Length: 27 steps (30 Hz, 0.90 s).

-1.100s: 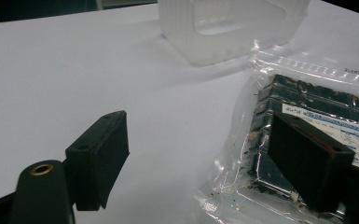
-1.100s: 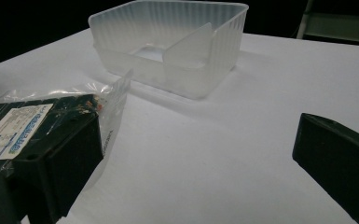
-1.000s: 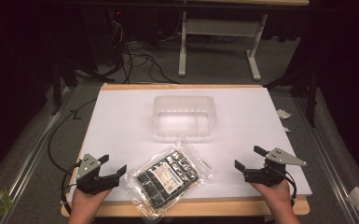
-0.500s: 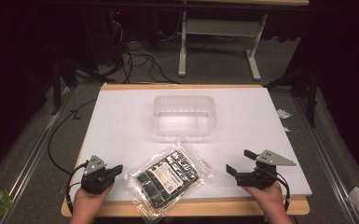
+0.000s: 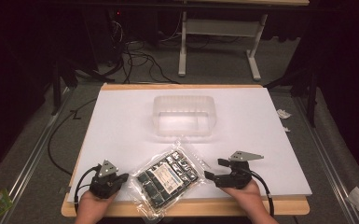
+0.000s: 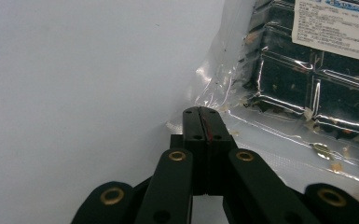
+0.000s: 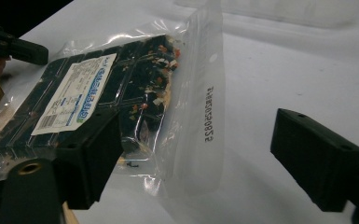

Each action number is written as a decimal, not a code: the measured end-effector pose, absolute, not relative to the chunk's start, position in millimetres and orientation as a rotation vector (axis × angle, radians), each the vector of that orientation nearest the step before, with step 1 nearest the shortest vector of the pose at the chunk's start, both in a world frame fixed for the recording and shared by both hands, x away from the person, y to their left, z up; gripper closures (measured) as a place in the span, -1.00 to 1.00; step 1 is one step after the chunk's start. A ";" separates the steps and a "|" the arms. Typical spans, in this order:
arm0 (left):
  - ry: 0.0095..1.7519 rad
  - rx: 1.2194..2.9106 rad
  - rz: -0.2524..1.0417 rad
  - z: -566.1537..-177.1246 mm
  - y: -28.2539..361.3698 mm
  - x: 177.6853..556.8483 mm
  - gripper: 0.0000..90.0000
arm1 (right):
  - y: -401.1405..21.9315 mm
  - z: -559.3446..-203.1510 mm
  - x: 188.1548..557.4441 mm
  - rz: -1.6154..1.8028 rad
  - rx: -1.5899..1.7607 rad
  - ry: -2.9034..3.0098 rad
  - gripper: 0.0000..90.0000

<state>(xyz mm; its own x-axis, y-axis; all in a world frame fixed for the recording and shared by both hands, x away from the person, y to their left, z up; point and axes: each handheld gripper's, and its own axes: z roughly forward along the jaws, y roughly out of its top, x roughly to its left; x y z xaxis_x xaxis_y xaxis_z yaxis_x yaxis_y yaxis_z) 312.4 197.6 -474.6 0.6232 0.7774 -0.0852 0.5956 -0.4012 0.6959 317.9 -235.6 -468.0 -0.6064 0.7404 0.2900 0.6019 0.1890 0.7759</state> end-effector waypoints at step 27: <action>0.935 2.018 0.417 -457.6 174.6 314.6 0.63 | -297.1 -462.7 289.4 1.351 1.415 2.116 1.00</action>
